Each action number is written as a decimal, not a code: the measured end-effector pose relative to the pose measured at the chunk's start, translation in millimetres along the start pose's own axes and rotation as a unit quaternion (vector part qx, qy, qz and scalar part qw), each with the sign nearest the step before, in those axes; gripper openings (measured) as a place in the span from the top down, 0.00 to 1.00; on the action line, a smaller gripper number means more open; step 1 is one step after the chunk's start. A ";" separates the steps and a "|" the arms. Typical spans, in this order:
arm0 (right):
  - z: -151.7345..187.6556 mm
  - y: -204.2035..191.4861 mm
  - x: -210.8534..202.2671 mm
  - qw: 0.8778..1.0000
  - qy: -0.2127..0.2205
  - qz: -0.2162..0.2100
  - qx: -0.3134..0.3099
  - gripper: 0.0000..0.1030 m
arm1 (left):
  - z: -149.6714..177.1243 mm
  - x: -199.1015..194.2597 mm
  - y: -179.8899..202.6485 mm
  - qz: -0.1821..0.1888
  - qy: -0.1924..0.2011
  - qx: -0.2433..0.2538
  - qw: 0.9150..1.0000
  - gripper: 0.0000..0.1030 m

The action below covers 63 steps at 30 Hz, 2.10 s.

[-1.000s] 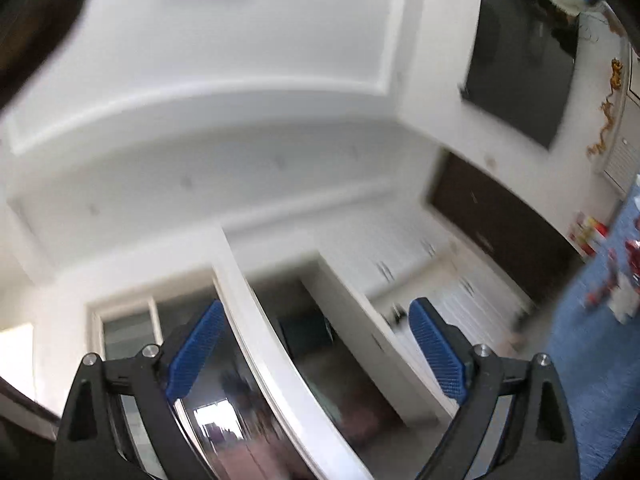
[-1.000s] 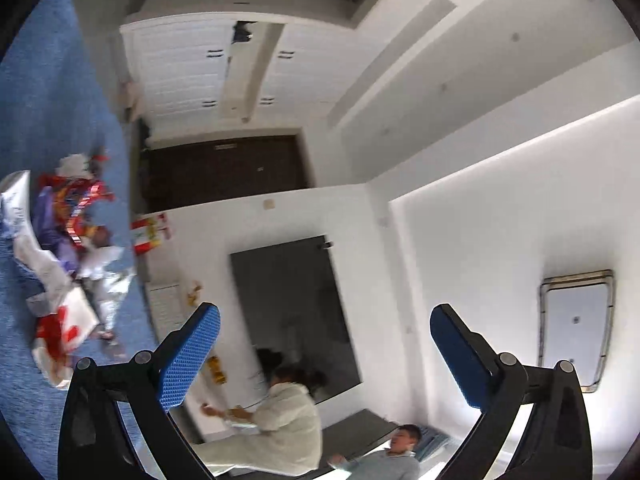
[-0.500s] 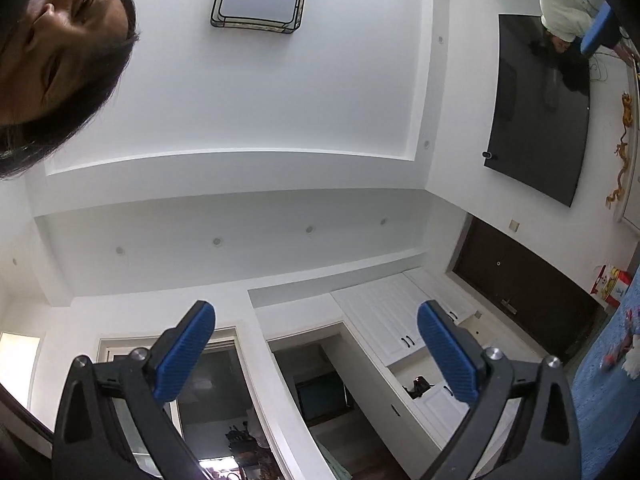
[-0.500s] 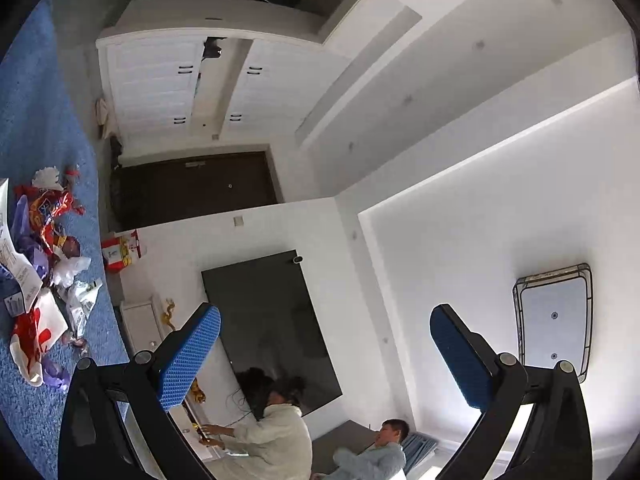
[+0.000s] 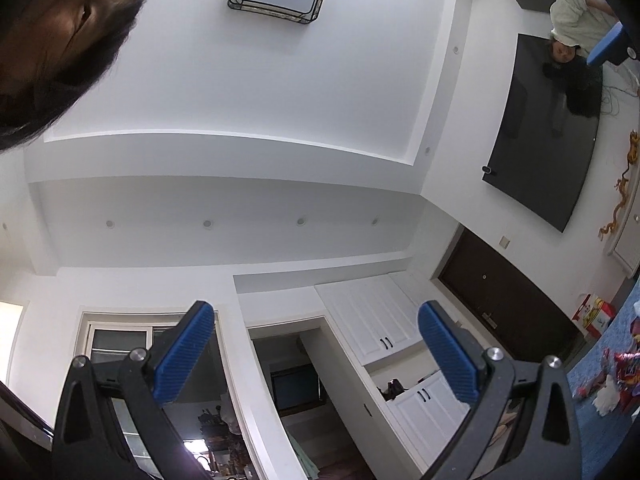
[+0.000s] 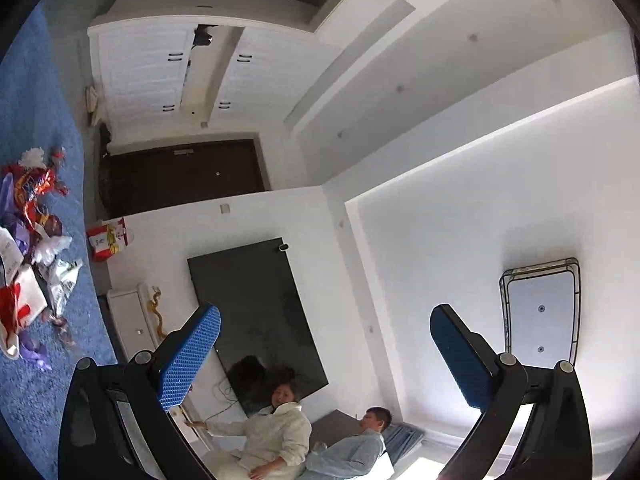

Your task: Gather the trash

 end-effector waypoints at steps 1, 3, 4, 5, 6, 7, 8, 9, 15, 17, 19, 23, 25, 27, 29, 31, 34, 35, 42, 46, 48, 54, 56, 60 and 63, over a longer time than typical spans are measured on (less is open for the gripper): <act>0.8 1.8 -0.2 1.000 0.000 0.002 -0.001 0.00 | 2.5 0.1 0.3 0.001 0.000 -0.003 1.000 0.00; 2.4 4.6 -0.5 1.000 0.000 0.003 -0.003 0.00 | 0.4 -0.9 -2.3 0.002 0.003 -0.009 1.000 0.00; 3.2 5.6 -0.6 1.000 -0.001 0.003 -0.004 0.00 | -0.8 -1.4 -3.9 0.002 0.004 -0.012 1.000 0.00; 4.1 6.6 -1.0 1.000 -0.002 0.003 -0.006 0.00 | -0.2 -4.4 -4.3 0.002 0.005 -0.015 1.000 0.00; 4.7 7.6 -1.4 1.000 -0.003 0.003 -0.007 0.00 | -0.9 -4.4 -5.6 0.003 0.006 -0.019 1.000 0.00; 5.4 9.0 -1.1 1.000 -0.003 0.003 -0.009 0.00 | -1.6 -3.8 -5.7 0.002 0.006 -0.021 1.000 0.00; 6.0 10.0 -1.4 1.000 -0.004 0.004 -0.011 0.00 | -2.4 -3.1 -6.4 0.002 0.005 -0.023 1.000 0.00; 6.4 11.3 -1.9 1.000 -0.003 0.006 -0.014 0.00 | -2.8 -2.5 -7.6 0.001 0.004 -0.027 1.000 0.00; 8.0 20.7 -5.7 1.000 0.000 0.015 -0.020 0.00 | -7.0 -4.0 -12.0 -0.001 0.007 -0.041 0.999 0.00; 10.3 23.4 -7.7 1.000 0.001 0.015 -0.024 0.00 | -9.3 -6.2 -14.0 -0.009 0.015 -0.043 0.999 0.00; 12.5 25.5 -10.3 0.999 0.004 0.015 -0.029 0.00 | -11.1 -7.8 -17.6 -0.013 0.019 -0.049 0.999 0.00; 20.1 36.1 -16.9 0.999 0.008 0.017 -0.030 0.00 | -13.2 -6.4 -23.9 -0.017 0.023 -0.058 0.998 0.00; 23.9 43.0 -18.5 0.999 0.005 0.019 -0.027 0.00 | -13.3 -4.7 -25.6 -0.020 0.024 -0.060 0.998 0.00; 27.8 49.0 -19.3 0.999 0.002 0.023 -0.030 0.00 | -13.1 -3.3 -26.7 -0.015 0.022 -0.063 0.998 0.00; 31.3 55.4 -19.2 0.999 -0.003 0.026 -0.035 0.00 | -12.4 -1.0 -27.6 -0.010 0.016 -0.067 0.998 0.00; 33.9 62.1 -18.3 0.999 -0.006 0.033 -0.041 0.00 | -12.3 1.4 -28.0 -0.008 0.013 -0.069 0.997 0.00; 36.2 74.9 -16.5 0.997 -0.005 0.053 -0.051 0.00 | -13.3 3.9 -29.2 -0.009 0.014 -0.068 0.998 0.00; 36.4 80.6 -15.2 0.997 -0.006 0.057 -0.051 0.00 | -13.6 4.7 -29.7 -0.010 0.015 -0.068 0.998 0.00; 35.2 103.3 -11.9 0.995 -0.009 0.084 -0.055 0.00 | -16.9 2.6 -30.9 -0.017 0.026 -0.068 0.997 0.00; 37.4 101.6 -12.9 0.994 -0.008 0.087 -0.068 0.00 | -19.4 0.7 -31.2 -0.014 0.027 -0.074 0.997 0.00; 38.1 99.1 -13.3 0.993 -0.006 0.088 -0.075 0.00 | -19.8 0.4 -32.2 -0.013 0.024 -0.079 0.997 0.00; 39.3 100.2 -11.8 0.993 -0.009 0.086 -0.074 0.00 | -18.7 8.5 -31.9 -0.001 0.002 -0.076 0.997 0.00; 37.3 102.3 -10.7 0.994 -0.010 0.087 -0.071 0.00 | -17.4 12.4 -32.3 0.005 -0.008 -0.078 0.997 0.00; 37.5 102.9 -12.7 0.994 -0.011 0.086 -0.071 0.00 | -15.2 16.9 -35.8 0.003 -0.024 -0.088 0.996 0.00; 38.2 103.1 -12.9 0.994 -0.012 0.086 -0.070 0.00 | -14.7 17.1 -37.8 -0.001 -0.028 -0.095 0.995 0.00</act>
Point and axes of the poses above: each gripper's, at about its wrist camera, not at the fingertips, and x roughly the way its jaws point, y to its right, z to its underside, the point moved 3 cm from there along x, roughly the way its jaws point, and after that the axes turned 3 degrees about x, right-handed, at the moved point
